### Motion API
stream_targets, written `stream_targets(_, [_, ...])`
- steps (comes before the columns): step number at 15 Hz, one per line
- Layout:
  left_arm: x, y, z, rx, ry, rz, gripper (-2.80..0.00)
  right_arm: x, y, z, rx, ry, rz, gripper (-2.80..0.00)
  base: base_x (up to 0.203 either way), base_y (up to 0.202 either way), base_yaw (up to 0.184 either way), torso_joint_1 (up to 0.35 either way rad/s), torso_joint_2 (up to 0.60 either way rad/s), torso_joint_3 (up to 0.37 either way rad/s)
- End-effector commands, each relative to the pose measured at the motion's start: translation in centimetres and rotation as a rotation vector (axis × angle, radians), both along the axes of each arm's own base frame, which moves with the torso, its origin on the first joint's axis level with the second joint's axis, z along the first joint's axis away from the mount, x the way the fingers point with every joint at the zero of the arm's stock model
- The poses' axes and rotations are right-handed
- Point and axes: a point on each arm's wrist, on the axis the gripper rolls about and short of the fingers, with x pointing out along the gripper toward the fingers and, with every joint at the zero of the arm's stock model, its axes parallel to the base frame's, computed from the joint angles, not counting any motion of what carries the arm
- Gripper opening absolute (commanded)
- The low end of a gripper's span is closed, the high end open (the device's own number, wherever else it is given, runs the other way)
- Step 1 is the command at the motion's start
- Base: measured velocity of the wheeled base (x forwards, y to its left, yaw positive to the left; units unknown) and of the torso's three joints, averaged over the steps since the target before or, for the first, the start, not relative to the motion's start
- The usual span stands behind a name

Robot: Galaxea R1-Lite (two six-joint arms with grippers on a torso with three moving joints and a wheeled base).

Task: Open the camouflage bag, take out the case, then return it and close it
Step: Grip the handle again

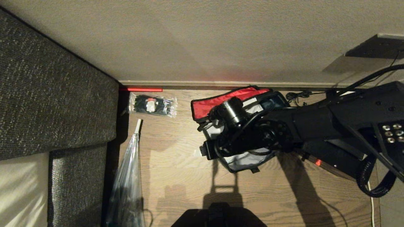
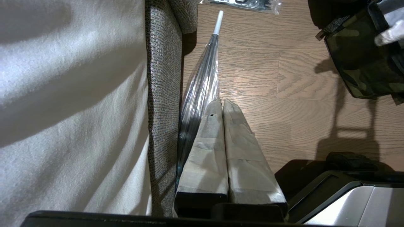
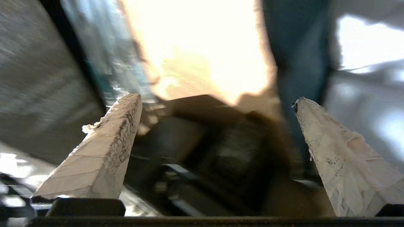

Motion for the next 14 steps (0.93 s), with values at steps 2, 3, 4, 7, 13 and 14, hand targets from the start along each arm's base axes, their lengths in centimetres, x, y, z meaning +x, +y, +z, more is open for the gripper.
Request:
stream_targets(2, [0.0,0.0,-0.1,0.0,0.0,0.001,-2.8,0.2,3.3,-0.1,0.045,0.062,-0.02,0.0,0.0,0.0,0.0,0.0,0.0,0.0])
stream_targets(3, [0.0,0.0,-0.1,0.001,0.0,0.002,-2.8,0.1,4.2,-0.1,0.06,0.075,-0.03,0.0,0.0,0.0,0.0,0.0,0.0,0.0])
stream_targets(4, [0.0,0.0,0.0,0.001,0.0,0.002,-2.8,0.2,5.0,0.2,0.076,0.07,-0.04,0.0,0.0,0.0,0.0,0.0,0.0,0.0])
stream_targets(7, [0.0,0.0,-0.1,0.001,-0.001,0.002,-2.8,0.5,6.5,-0.6,0.093,0.056,-0.046,0.0,0.0,0.0,0.0,0.0,0.0,0.0])
stream_targets(13, [0.0,0.0,-0.1,0.001,0.0,0.002,-2.8,1.0,4.8,2.0,0.123,-0.039,-0.121,0.0,0.0,0.0,0.0,0.0,0.0,0.0])
stream_targets(14, [0.0,0.0,-0.1,0.001,0.0,0.0,-2.8,1.0,3.6,3.8,0.147,-0.059,-0.137,0.0,0.0,0.0,0.0,0.0,0.0,0.0])
